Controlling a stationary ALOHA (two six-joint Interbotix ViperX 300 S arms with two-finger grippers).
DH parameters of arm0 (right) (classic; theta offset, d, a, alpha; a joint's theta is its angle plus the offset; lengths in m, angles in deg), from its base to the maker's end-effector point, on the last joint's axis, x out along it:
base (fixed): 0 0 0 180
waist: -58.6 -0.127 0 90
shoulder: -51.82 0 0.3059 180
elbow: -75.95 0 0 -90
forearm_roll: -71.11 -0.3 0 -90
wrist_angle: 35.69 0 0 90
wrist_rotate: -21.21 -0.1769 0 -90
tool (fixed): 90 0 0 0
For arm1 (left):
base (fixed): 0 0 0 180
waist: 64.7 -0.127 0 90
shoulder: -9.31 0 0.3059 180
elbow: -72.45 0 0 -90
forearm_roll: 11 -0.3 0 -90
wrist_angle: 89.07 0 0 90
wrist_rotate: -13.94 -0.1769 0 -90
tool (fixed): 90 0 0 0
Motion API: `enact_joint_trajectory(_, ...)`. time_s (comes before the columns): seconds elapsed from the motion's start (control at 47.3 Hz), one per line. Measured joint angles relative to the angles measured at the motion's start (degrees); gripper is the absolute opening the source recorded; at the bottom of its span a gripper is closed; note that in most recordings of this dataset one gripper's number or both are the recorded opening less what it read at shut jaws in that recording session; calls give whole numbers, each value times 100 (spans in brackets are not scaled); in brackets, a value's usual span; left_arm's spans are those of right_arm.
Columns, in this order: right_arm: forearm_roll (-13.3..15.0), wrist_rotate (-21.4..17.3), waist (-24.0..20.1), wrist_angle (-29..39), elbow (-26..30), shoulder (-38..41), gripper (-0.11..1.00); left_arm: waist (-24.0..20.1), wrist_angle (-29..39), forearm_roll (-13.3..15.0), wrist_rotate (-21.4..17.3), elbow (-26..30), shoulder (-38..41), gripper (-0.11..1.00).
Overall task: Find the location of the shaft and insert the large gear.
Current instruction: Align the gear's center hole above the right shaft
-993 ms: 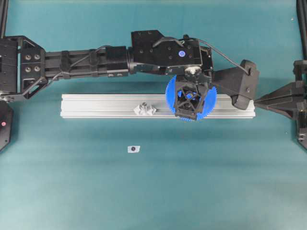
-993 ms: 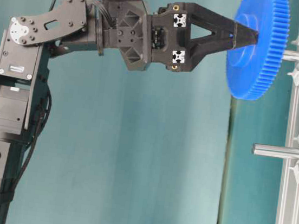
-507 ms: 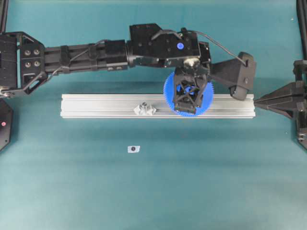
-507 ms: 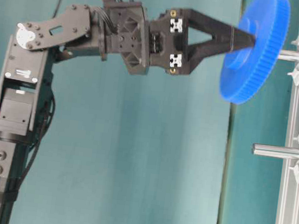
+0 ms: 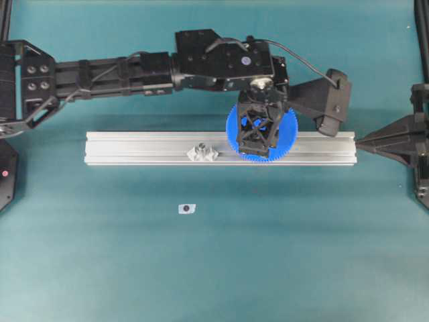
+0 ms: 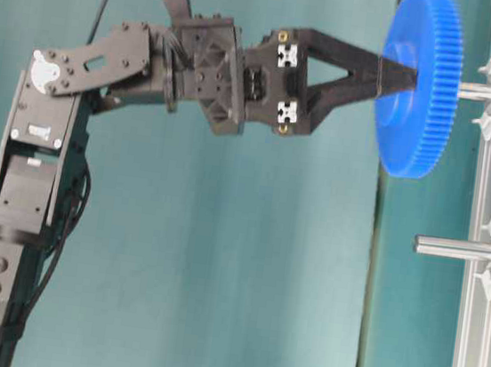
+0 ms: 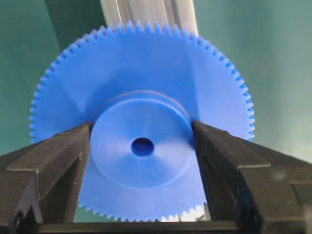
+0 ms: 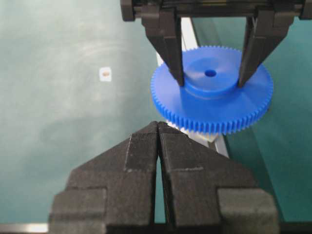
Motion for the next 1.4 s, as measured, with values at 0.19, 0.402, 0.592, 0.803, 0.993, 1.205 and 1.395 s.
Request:
enact_joint_trajectory(0.19, 0, -9, 9, 0, -9, -9, 1, 9, -114, 0, -35, -167, -88, 71)
enact_joint_trajectory(0.402, 0, -9, 9, 0, 0, 0, 1, 18, -264, 0, -62, -158, -88, 71)
enact_joint_trajectory(0.592, 0, -9, 9, -9, -9, -9, 1, 9, -290, 0, -53, -123, -79, 71)
enact_joint_trajectory(0.803, 0, -9, 0, 0, 0, -9, 1, 18, -281, 0, -9, -158, -88, 71)
enact_joint_trajectory(0.993, 9, -9, 9, 0, -9, -9, 1, 114, -290, -9, 0, -176, -88, 71)
enact_joint_trajectory(1.205, 9, -9, 9, 0, -9, -9, 1, 97, -281, -9, 0, -176, -88, 71)
enact_joint_trajectory(1.395, 9, -9, 0, 0, 0, -9, 1, 35, -281, 0, 0, -176, -88, 71)
